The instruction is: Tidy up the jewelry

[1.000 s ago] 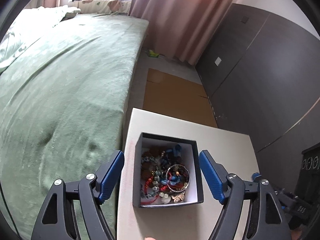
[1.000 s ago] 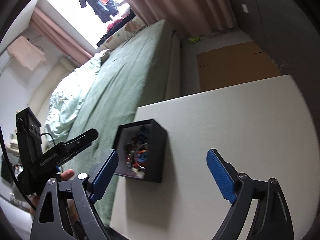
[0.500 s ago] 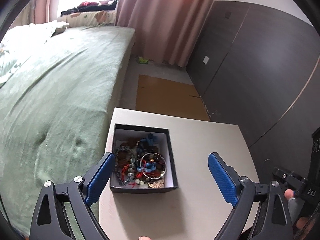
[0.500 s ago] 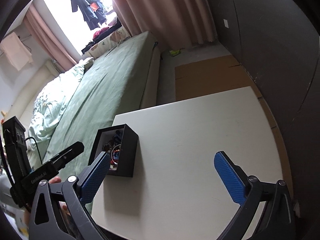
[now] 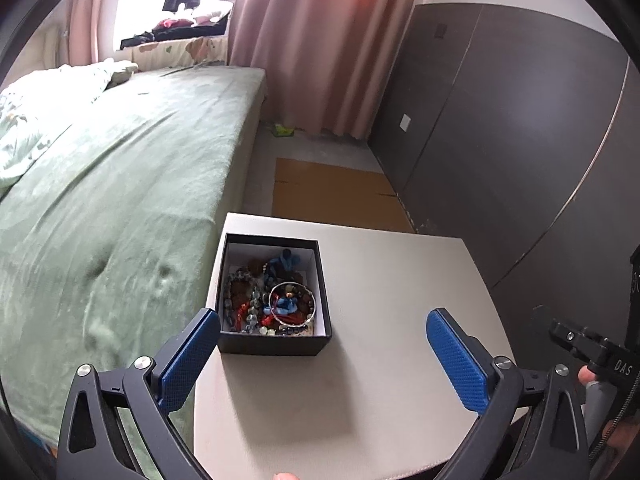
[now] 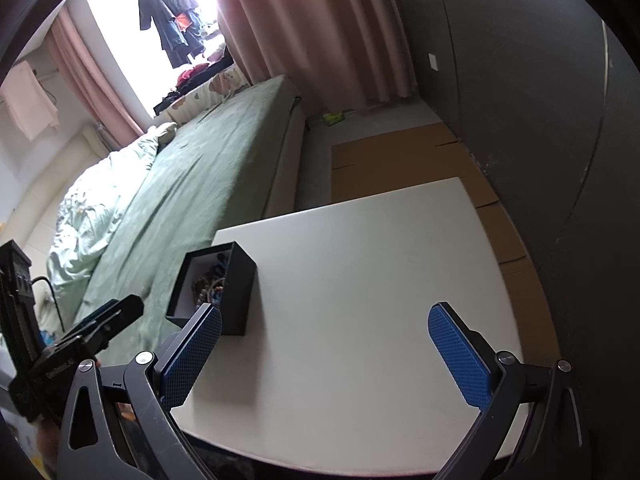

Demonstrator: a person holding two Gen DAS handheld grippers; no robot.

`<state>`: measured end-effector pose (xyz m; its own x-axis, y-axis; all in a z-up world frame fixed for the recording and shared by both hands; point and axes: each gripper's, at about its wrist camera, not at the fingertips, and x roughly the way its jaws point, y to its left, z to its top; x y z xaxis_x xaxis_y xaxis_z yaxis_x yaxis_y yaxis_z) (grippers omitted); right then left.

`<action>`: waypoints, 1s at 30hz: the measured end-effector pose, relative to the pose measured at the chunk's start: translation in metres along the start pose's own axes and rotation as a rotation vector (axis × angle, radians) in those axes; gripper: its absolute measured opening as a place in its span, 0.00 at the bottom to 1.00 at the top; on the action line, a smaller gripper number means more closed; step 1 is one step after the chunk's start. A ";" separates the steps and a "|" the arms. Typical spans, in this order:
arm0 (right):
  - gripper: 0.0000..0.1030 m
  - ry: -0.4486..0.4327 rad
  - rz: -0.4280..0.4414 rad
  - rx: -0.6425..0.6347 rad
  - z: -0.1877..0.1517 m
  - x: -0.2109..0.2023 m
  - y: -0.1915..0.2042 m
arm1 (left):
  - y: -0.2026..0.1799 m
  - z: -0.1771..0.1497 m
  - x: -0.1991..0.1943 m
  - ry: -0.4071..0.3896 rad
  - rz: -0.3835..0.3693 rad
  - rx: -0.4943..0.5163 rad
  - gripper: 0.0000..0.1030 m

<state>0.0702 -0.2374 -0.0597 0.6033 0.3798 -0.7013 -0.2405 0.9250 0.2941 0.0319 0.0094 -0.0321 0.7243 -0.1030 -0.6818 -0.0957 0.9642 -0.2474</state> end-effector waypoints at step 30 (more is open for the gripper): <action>1.00 -0.035 -0.017 -0.008 -0.007 -0.018 0.004 | -0.009 0.003 -0.034 -0.093 0.026 0.028 1.00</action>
<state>0.0531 -0.2406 -0.0511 0.6338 0.3640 -0.6825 -0.2360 0.9313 0.2776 0.0101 0.0047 -0.0044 0.7821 -0.0562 -0.6206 -0.0973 0.9727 -0.2107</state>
